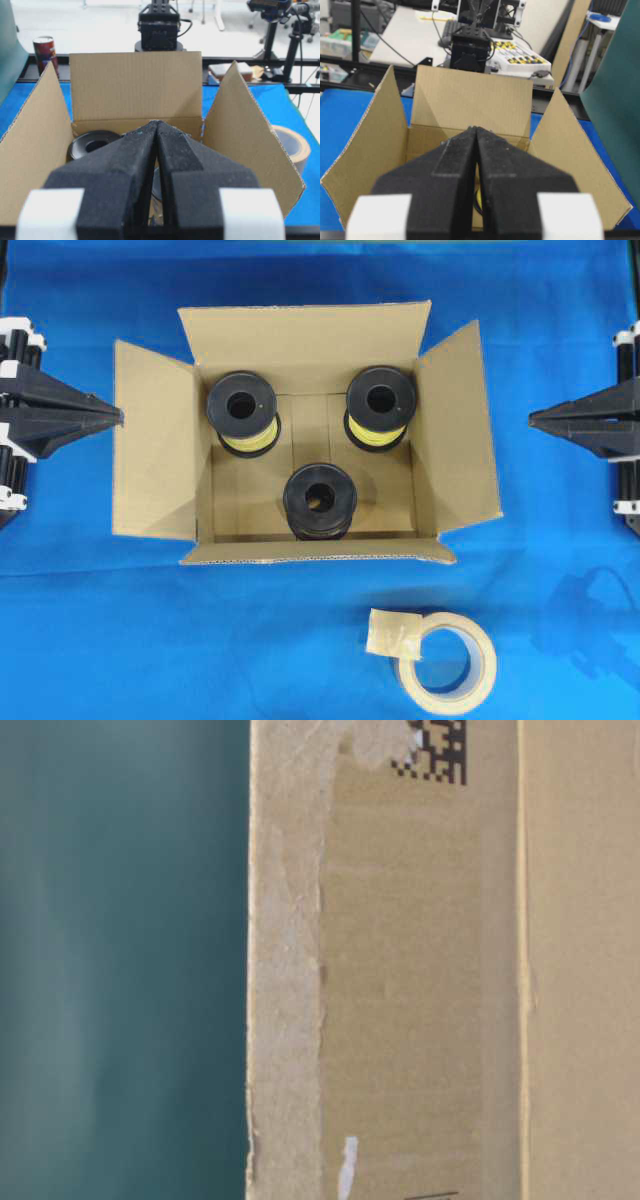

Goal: Close the cardboard box.
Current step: 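Move both grippers from rest toward the left and right box side flaps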

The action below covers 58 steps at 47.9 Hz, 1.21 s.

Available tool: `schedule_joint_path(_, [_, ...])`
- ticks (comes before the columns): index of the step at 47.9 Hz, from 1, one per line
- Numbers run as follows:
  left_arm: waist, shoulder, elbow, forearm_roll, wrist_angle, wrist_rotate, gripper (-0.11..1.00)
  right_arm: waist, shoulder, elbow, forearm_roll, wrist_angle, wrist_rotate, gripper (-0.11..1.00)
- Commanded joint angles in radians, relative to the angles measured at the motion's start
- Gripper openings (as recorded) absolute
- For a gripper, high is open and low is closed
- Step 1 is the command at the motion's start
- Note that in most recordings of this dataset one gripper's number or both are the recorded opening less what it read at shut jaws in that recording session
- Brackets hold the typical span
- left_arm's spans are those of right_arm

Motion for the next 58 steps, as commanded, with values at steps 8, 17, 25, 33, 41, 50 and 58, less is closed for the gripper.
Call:
schedule_joint_path(8, [-0.015,-0.074,-0.021,-0.044,0.176,-0.023,0.0,-0.002,-0.058,-0.038,0.029,0.115,0.015,0.0])
schedule_joint_path(17, [0.005,-0.166,-0.012,-0.044,0.344,-0.028,0.0,-0.018,-0.127,-0.051,0.031,0.328,0.015,0.0])
schedule_joint_path(25, [0.049,-0.199,0.028,-0.044,0.457,-0.029,0.0,-0.054,-0.107,-0.02,0.029,0.413,0.015,0.0])
schedule_joint_path(33, [0.069,-0.169,0.078,-0.044,0.476,-0.029,0.0,-0.083,-0.049,0.026,0.031,0.407,0.015,0.0])
schedule_joint_path(41, [0.071,-0.127,0.123,-0.043,0.474,-0.026,0.0,-0.086,0.037,0.074,0.034,0.341,0.017,0.0])
schedule_joint_path(50, [0.067,-0.083,0.161,-0.041,0.443,-0.023,0.0,-0.086,0.141,0.109,0.066,0.245,0.017,0.0])
schedule_joint_path(58, [0.051,-0.052,0.166,-0.041,0.413,-0.017,0.0,-0.086,0.195,0.112,0.074,0.198,0.017,0.0])
